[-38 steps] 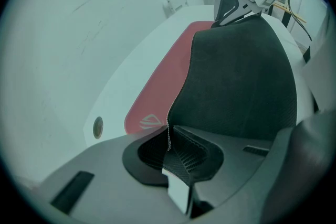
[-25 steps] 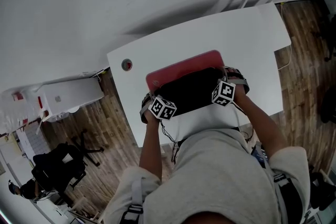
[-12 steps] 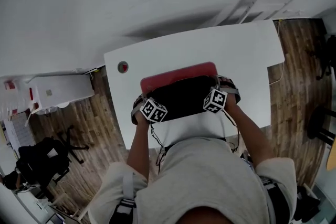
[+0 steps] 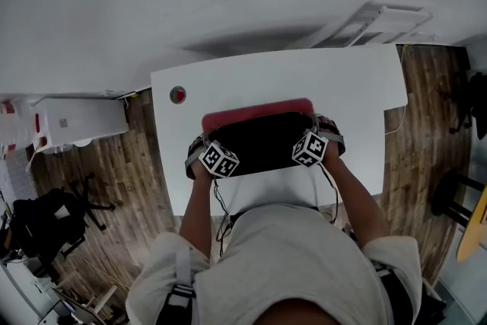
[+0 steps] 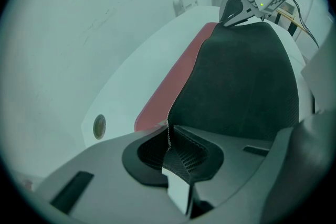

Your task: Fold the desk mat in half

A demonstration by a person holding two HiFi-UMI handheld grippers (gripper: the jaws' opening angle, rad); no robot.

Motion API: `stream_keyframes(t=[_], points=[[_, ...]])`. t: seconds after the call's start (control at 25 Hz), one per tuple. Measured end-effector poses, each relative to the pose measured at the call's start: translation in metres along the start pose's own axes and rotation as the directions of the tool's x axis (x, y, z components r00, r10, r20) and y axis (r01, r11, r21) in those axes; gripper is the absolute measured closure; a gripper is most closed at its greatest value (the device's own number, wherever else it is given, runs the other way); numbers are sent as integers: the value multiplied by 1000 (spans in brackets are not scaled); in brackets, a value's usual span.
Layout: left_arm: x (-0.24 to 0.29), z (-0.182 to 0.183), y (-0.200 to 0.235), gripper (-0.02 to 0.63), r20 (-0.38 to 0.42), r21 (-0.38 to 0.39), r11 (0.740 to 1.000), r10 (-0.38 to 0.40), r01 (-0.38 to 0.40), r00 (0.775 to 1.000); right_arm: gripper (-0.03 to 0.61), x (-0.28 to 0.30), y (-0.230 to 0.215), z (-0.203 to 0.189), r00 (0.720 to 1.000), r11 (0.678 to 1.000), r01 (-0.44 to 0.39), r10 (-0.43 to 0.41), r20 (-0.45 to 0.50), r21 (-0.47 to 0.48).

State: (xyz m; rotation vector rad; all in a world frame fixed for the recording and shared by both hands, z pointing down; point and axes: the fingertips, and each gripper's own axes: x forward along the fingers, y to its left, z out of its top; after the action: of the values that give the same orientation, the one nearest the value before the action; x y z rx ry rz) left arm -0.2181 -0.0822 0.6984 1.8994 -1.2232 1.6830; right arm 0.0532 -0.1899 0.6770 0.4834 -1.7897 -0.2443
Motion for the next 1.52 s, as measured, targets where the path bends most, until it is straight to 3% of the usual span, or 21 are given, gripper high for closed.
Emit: stream_keyframes(t=[1.52], points=[[13, 14, 39, 583, 30, 4, 998, 65, -65, 997, 526, 17, -28, 14, 999, 998, 43, -44, 11, 44]])
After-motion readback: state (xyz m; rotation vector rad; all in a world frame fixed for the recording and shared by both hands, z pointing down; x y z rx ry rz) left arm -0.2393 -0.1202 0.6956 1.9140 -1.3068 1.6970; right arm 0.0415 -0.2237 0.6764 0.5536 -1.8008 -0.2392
